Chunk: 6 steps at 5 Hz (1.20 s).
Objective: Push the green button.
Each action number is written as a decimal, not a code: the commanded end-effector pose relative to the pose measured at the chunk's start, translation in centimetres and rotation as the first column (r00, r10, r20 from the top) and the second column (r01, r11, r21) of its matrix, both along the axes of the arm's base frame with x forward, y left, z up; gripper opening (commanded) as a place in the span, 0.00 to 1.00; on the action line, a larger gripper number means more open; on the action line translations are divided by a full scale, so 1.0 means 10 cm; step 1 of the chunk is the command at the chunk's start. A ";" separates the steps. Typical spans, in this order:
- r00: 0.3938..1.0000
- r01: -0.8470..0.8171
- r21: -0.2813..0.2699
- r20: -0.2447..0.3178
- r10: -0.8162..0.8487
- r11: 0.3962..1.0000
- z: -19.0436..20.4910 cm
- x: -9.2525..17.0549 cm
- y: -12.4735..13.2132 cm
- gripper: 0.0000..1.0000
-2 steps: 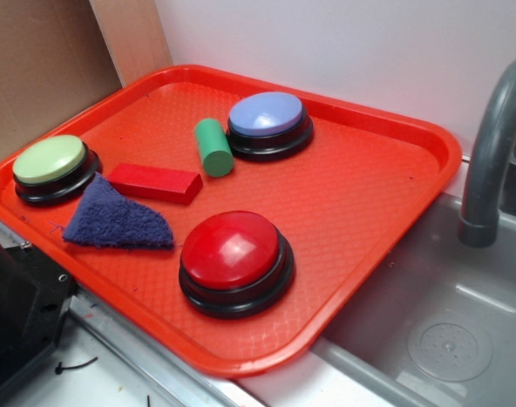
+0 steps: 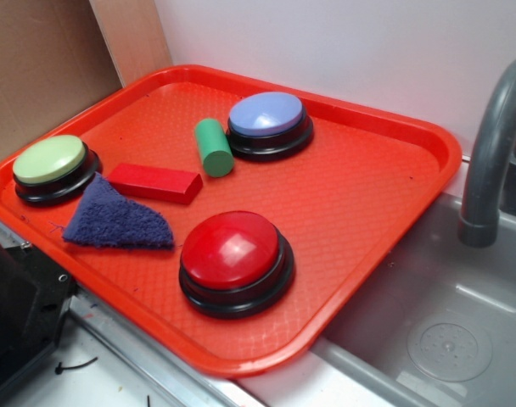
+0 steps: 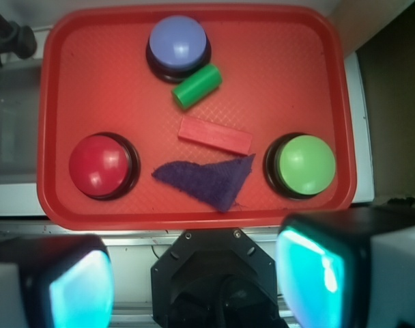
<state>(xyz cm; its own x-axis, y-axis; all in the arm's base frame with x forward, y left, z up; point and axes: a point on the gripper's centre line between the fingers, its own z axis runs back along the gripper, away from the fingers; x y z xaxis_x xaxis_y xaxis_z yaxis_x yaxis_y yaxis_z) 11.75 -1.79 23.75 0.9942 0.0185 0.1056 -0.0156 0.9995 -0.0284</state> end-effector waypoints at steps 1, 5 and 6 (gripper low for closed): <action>0.917 -0.397 0.113 -0.004 0.400 0.911 -0.94 0.52 0.94 1.00; 0.865 -0.483 0.172 -0.059 0.498 0.859 -1.81 0.13 1.51 1.00; 0.864 -0.477 0.184 -0.080 0.497 0.859 -1.90 0.14 1.54 1.00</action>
<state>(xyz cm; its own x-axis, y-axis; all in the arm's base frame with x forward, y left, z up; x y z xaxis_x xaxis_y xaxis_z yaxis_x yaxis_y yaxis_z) 14.06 12.63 4.84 0.8748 0.4842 0.0166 -0.4813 0.8645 0.1449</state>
